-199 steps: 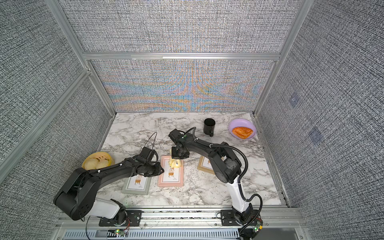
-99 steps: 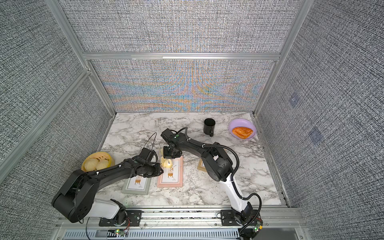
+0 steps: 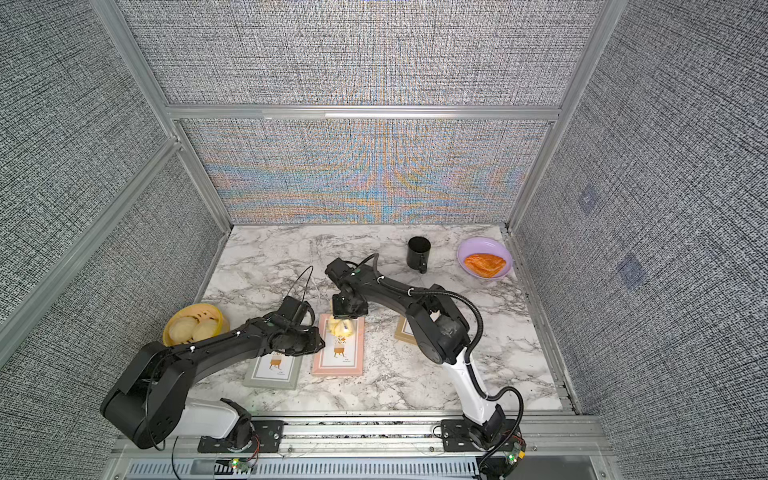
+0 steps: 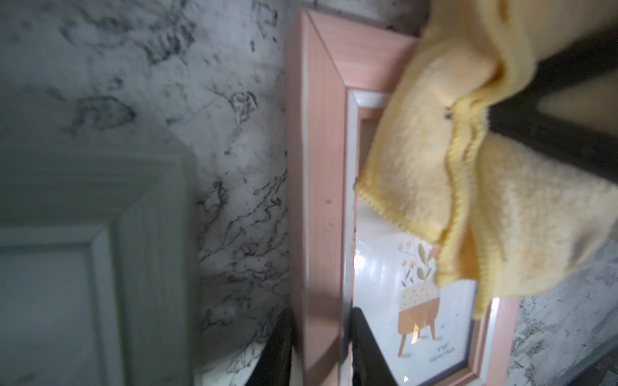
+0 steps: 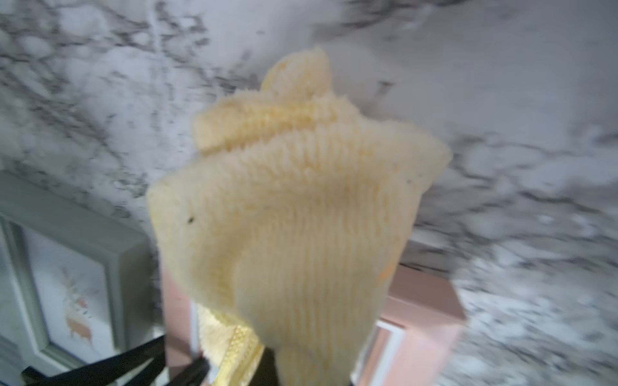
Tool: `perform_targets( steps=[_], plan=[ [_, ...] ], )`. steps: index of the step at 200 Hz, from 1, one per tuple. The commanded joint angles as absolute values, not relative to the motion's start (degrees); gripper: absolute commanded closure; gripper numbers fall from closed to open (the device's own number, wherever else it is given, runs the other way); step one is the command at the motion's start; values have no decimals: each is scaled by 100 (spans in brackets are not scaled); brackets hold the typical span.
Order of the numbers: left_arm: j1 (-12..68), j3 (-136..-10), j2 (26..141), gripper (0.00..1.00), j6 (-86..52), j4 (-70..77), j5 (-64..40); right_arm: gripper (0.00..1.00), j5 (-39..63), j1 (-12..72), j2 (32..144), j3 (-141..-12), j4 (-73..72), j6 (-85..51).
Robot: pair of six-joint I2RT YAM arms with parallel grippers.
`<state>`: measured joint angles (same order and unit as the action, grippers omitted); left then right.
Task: Wipe the picture frame with a cloth
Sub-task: Wipe the dirt from the picture frame.
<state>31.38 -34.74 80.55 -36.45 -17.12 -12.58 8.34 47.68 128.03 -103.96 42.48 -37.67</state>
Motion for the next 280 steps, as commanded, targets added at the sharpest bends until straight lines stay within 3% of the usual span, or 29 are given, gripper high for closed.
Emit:
perform_targets(
  steps=[1, 34, 89, 115, 178, 219, 280],
  plan=[
    [3138, -3463, 8080, 95, -3612, -2342, -1086, 100, 1199, 4886, 13097, -10807, 4107, -3835],
    [3132, -3461, 8077, 96, -3608, -2380, -1046, 100, 922, 4855, 13308, -11225, 4701, -3689],
    [3129, -3492, 8136, 96, -3588, -2425, -989, 100, 581, 4256, 12304, -9613, 4764, -3636],
    [3133, -3511, 8117, 97, -3568, -2435, -989, 100, 618, 4231, 12186, -9452, 4756, -3529],
    [3136, -3513, 8069, 97, -3586, -2435, -973, 100, 1053, 4833, 13035, -10922, 4491, -3616],
    [3132, -3503, 8083, 98, -3621, -2393, -993, 100, 1081, 4926, 13683, -12111, 5071, -3506],
    [3134, -3501, 8138, 98, -3629, -2360, -991, 100, 742, 4352, 12384, -9990, 4862, -3406]
  ],
)
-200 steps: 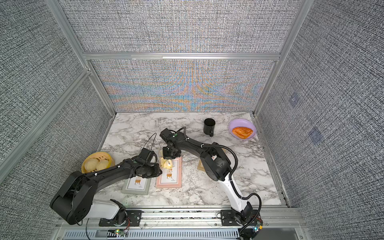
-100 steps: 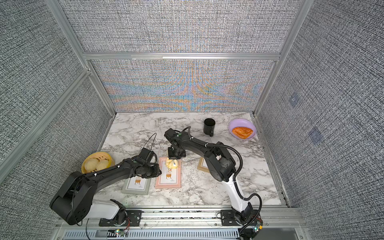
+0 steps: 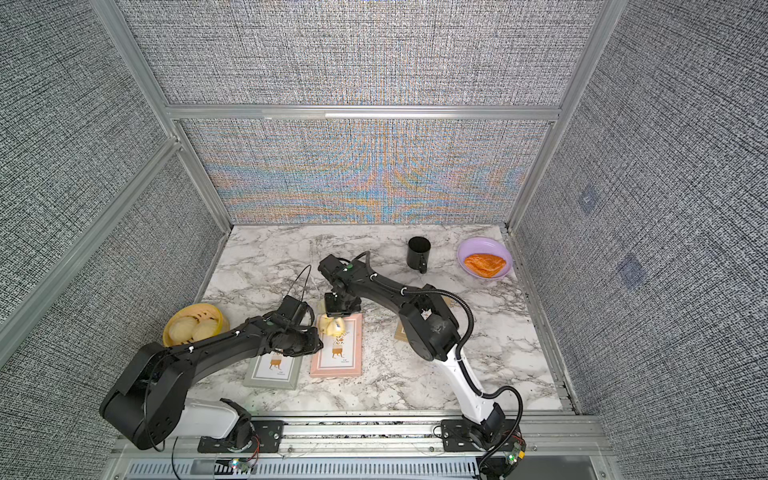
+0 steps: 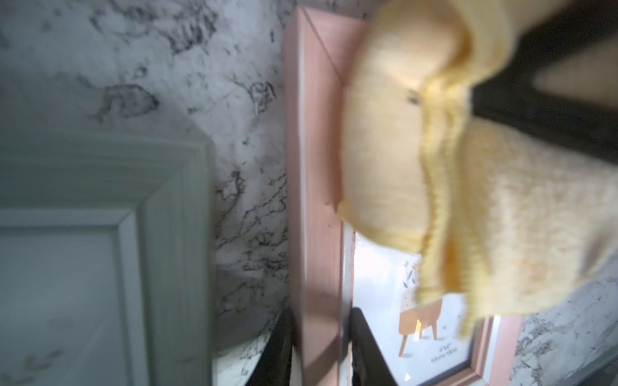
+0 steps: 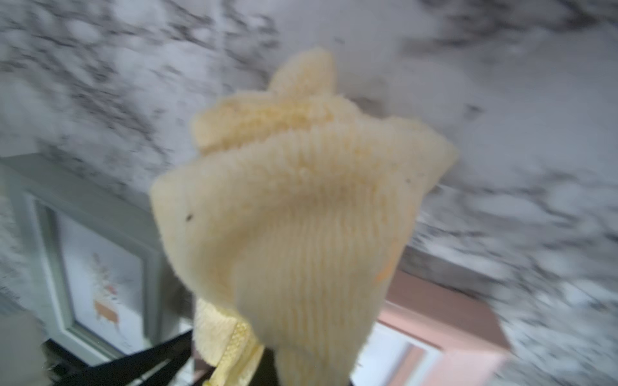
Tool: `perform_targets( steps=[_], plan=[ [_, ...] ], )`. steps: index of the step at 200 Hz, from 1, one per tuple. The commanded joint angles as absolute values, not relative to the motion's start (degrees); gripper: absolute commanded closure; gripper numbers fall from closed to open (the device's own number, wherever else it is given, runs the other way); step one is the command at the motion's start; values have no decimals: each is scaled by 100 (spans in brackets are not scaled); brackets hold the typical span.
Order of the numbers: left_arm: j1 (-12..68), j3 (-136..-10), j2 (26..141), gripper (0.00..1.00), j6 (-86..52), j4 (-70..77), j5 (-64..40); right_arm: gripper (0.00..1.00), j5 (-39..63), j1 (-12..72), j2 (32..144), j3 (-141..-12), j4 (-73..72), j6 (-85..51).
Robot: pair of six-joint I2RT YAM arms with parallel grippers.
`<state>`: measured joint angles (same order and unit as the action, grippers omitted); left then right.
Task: Wipe the picture frame with a cloth
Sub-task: Wipe the dirt from the picture frame.
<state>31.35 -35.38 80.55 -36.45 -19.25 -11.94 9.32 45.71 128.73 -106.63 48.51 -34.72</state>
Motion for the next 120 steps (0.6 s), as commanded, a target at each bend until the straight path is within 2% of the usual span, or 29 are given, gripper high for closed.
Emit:
perform_targets(
  steps=[1, 47, 84, 120],
  plan=[
    [3136, -3508, 8138, 98, -3629, -2362, -992, 100, 736, 4347, 12358, -9956, 4857, -3408],
    [3137, -3518, 8191, 98, -3662, -2312, -984, 100, 1069, 4352, 12029, -9486, 4980, -2907],
    [3131, -3522, 8234, 99, -3707, -2261, -976, 100, 951, 4896, 11764, -9021, 5352, -2780],
    [3123, -3549, 8253, 99, -3718, -2259, -923, 100, 760, 5623, 11307, -8222, 5685, -3434]
  ],
)
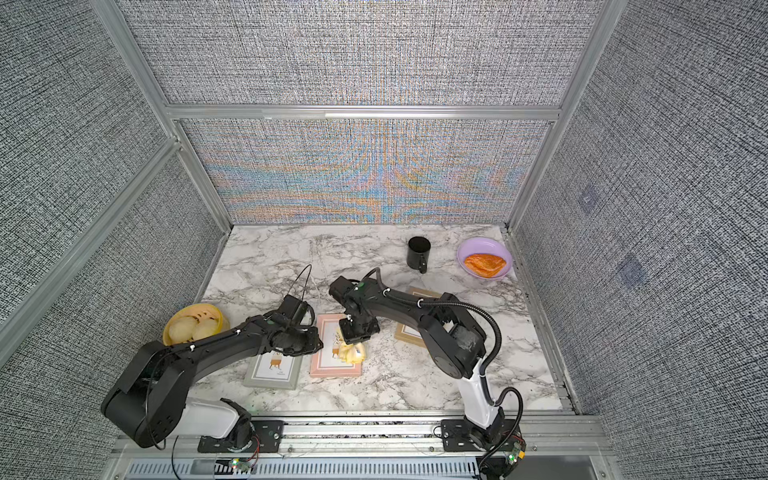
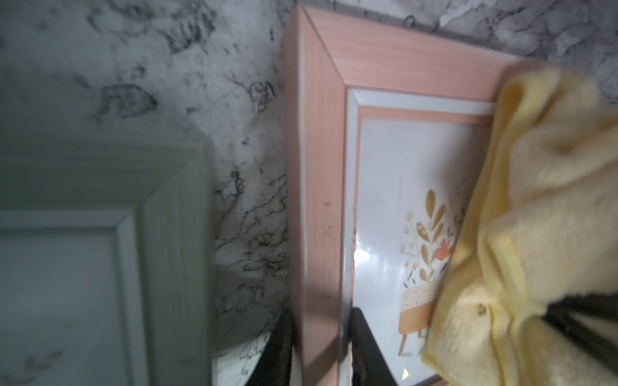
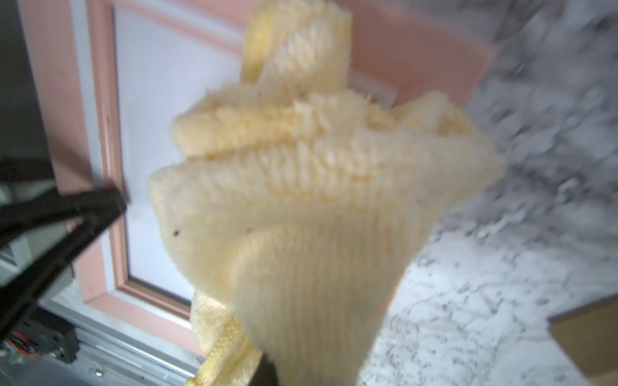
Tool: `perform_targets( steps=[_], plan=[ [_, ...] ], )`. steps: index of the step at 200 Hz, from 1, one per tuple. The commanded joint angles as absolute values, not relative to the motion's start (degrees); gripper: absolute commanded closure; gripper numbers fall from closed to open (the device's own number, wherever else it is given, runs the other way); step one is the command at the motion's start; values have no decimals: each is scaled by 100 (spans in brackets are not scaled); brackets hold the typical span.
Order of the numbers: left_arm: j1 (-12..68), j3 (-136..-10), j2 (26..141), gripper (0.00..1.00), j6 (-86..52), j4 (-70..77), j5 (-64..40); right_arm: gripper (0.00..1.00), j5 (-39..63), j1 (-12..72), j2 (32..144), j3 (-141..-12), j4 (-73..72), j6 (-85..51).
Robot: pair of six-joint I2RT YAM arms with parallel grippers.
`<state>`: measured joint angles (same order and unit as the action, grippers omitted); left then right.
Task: Wipe the picture frame with a cloth
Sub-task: Wipe the dirt from the picture frame.
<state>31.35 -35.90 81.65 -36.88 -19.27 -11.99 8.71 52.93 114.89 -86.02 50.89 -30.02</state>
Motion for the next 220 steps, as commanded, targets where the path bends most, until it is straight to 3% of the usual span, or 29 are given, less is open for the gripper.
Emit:
perform_targets(
  steps=[1, 44, 109, 147, 170, 220],
  plan=[
    [3121, -3546, 8253, 99, -3718, -2259, -923, 100, 767, 5641, 11300, -8198, 5682, -3453],
    [3125, -3533, 8243, 99, -3719, -2250, -938, 100, 664, 5809, 11192, -7849, 5296, -3841],
    [3121, -3533, 8192, 99, -3639, -2311, -1033, 100, 415, 4630, 12094, -9749, 5310, -3033],
    [3122, -3532, 8212, 99, -3639, -2306, -1055, 100, 546, 4382, 12568, -10459, 5496, -2815],
    [3116, -3534, 8227, 99, -3639, -2304, -1046, 100, 691, 4513, 12278, -9968, 5429, -2892],
    [3122, -3586, 8255, 99, -3621, -2324, -1002, 100, 1044, 5422, 11032, -7618, 4723, -3905]
  ],
)
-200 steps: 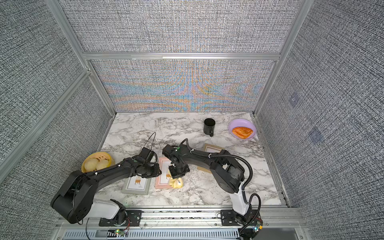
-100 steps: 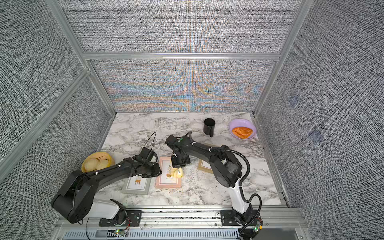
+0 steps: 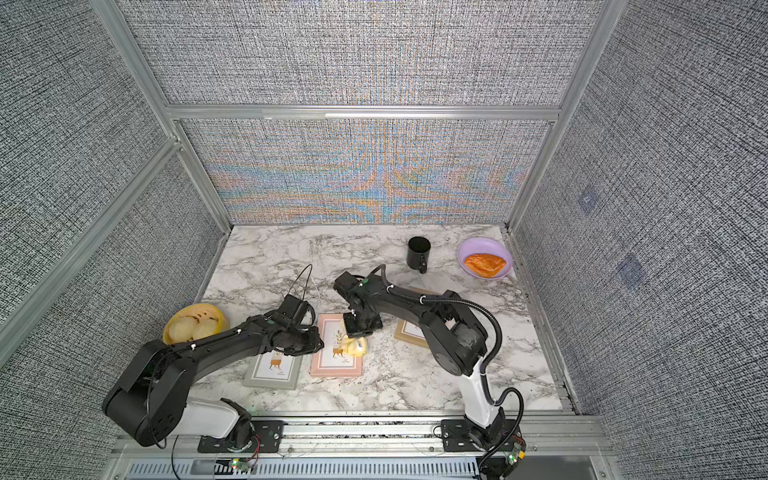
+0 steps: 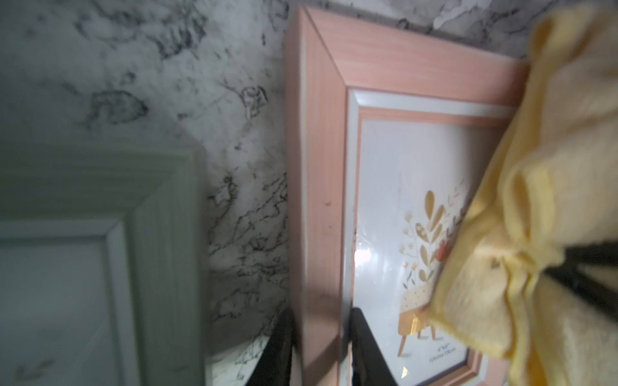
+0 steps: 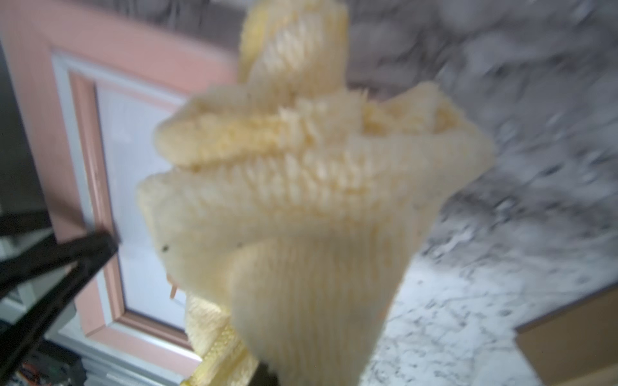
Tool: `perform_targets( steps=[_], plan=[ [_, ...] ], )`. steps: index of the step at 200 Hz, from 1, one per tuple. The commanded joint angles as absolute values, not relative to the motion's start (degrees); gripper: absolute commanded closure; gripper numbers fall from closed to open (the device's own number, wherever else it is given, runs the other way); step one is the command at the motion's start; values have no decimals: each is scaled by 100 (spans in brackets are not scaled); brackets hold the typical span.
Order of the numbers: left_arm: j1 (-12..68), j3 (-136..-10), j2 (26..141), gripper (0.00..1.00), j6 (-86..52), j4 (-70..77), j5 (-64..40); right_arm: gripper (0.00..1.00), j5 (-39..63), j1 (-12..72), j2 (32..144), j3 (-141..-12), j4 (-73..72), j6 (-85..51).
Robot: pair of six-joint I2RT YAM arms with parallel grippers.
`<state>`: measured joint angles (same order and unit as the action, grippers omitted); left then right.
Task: Wipe the picture frame with a cloth
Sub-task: Wipe the dirt from the picture frame.
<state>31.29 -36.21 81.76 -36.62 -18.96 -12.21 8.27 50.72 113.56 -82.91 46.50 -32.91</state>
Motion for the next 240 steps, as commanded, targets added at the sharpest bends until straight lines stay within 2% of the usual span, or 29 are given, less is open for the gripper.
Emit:
perform_targets(
  steps=[1, 37, 104, 134, 166, 210, 240],
  plan=[
    [3121, -3586, 8254, 99, -3621, -2322, -998, 100, 1045, 5445, 11022, -7584, 4713, -3934],
    [3121, -3621, 8322, 100, -3595, -2309, -1011, 100, 959, 5607, 10826, -7204, 4493, -4263],
    [3125, -3595, 8225, 100, -3608, -2347, -971, 100, 387, 4545, 11967, -9542, 4920, -3399],
    [3120, -3591, 8191, 99, -3608, -2360, -973, 100, 481, 4375, 12273, -9984, 5034, -3321],
    [3125, -3564, 8169, 100, -3612, -2356, -967, 100, 685, 4617, 11832, -9038, 4769, -3493],
    [3116, -3586, 8185, 99, -3617, -2338, -958, 100, 852, 5491, 10921, -7323, 4388, -4332],
    [3111, -3604, 8192, 100, -3621, -2338, -956, 100, 774, 5674, 10729, -7057, 4283, -4592]
  ],
)
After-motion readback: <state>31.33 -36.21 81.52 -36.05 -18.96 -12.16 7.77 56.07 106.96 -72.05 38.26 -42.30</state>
